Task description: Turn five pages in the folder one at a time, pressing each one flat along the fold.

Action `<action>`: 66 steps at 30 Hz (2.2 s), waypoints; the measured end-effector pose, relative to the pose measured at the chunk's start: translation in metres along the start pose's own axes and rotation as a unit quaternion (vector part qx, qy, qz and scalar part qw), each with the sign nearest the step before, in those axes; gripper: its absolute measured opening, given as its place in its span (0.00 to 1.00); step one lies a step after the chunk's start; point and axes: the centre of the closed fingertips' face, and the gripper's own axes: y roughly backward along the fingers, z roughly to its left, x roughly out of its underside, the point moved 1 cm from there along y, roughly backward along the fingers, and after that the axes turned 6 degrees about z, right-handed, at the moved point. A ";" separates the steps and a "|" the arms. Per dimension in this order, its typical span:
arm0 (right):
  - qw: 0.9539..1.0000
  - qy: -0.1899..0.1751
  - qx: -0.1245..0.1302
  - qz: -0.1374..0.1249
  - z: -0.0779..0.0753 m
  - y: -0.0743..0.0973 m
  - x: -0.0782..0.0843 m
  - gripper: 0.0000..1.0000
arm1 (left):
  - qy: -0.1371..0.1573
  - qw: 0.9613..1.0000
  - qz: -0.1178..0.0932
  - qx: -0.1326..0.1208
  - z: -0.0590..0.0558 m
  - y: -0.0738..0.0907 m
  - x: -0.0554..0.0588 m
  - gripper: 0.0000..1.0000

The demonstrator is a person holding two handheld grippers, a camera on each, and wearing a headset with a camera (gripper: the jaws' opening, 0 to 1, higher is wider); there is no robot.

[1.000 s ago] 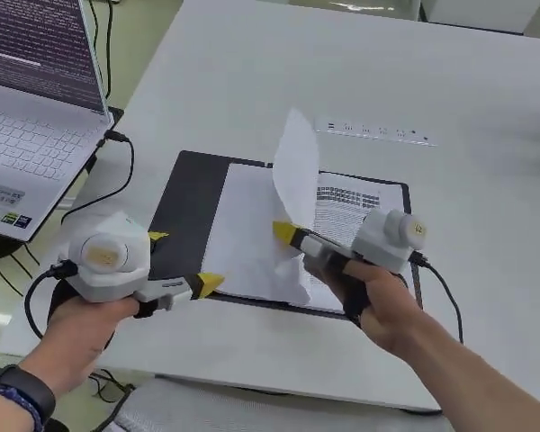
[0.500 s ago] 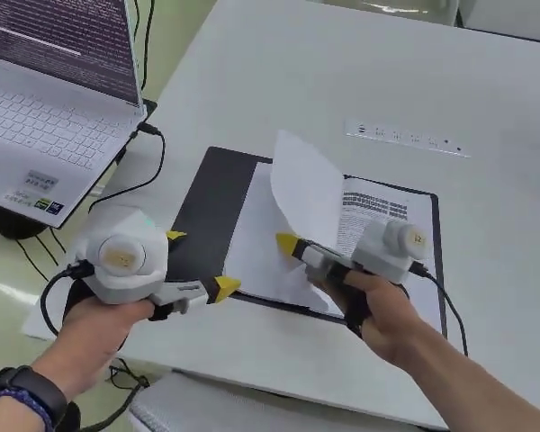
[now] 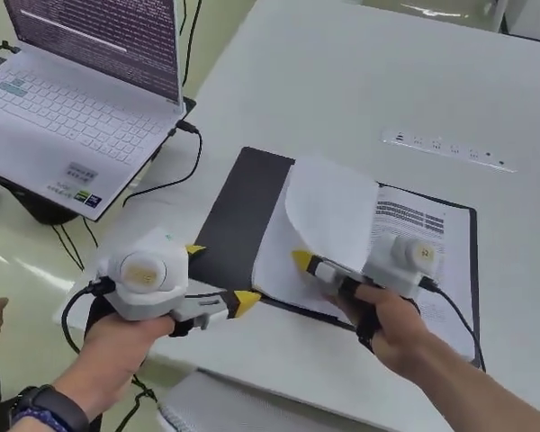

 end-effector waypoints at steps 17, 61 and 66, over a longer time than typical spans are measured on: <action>0.998 -0.025 0.003 0.050 -0.003 -0.026 0.033 0.32 | 0.023 1.000 0.005 -0.008 0.009 0.000 0.014 0.66; 0.996 0.080 0.011 0.038 -0.003 0.093 0.051 0.39 | 0.011 0.999 0.015 0.046 -0.019 -0.045 0.002 0.33; 0.997 0.067 0.024 0.026 -0.011 0.107 0.052 0.38 | 0.009 0.998 0.014 0.053 -0.022 -0.058 0.000 0.20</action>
